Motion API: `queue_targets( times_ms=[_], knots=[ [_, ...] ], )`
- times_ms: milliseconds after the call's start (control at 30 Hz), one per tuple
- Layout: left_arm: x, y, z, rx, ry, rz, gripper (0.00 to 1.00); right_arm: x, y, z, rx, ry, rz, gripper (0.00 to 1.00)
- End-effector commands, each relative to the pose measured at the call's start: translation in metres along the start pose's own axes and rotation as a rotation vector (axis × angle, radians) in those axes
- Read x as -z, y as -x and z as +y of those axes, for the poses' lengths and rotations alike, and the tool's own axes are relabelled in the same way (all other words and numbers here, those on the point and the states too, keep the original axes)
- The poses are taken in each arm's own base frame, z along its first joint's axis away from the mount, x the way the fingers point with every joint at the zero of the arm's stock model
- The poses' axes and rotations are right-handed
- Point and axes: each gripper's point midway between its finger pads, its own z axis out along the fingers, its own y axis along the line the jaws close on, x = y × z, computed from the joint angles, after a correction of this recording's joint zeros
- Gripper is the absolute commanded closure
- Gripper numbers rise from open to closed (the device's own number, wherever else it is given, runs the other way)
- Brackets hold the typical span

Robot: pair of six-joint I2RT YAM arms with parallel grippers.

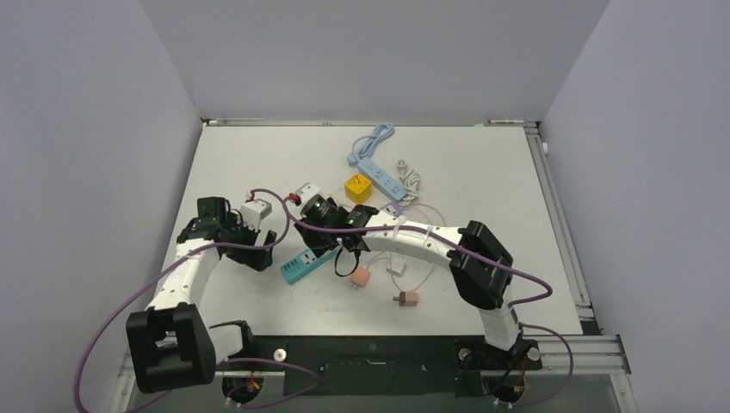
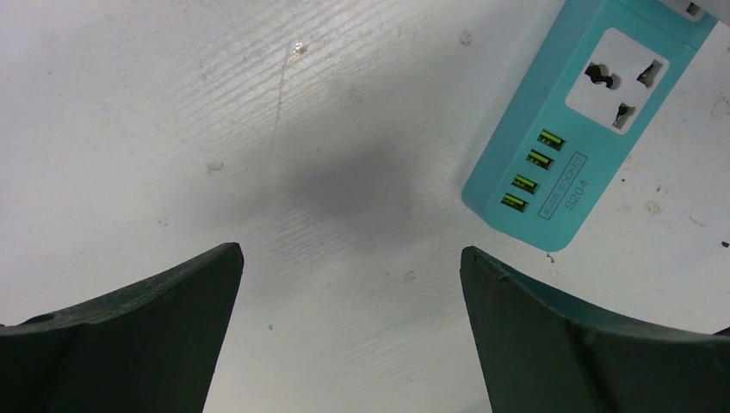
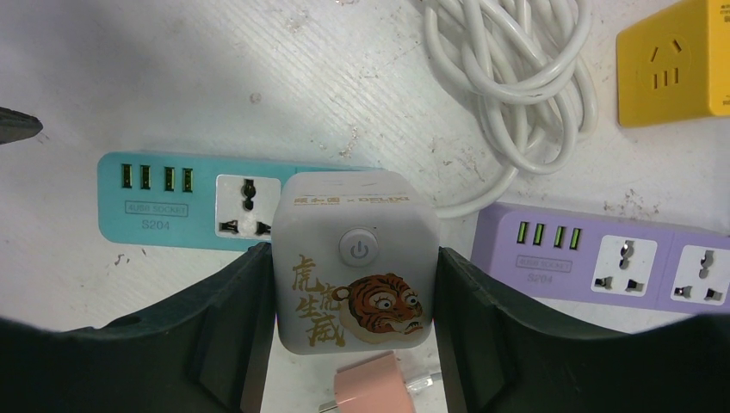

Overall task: Insert the plug
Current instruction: Insert the plug into the socket.

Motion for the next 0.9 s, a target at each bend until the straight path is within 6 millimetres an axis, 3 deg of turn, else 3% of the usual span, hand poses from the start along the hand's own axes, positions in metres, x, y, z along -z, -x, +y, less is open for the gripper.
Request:
queue_targets(
  times_ms=[0,867],
  knots=[
    [0.007,0.020,0.004,-0.018,0.010,-0.069,0.04,0.022,0.017,-0.009,-0.023,-0.061,-0.052,0.95],
    [0.010,0.023,0.004,-0.038,0.020,-0.094,0.04,0.009,-0.005,0.006,-0.036,-0.055,0.001,0.95]
  ],
)
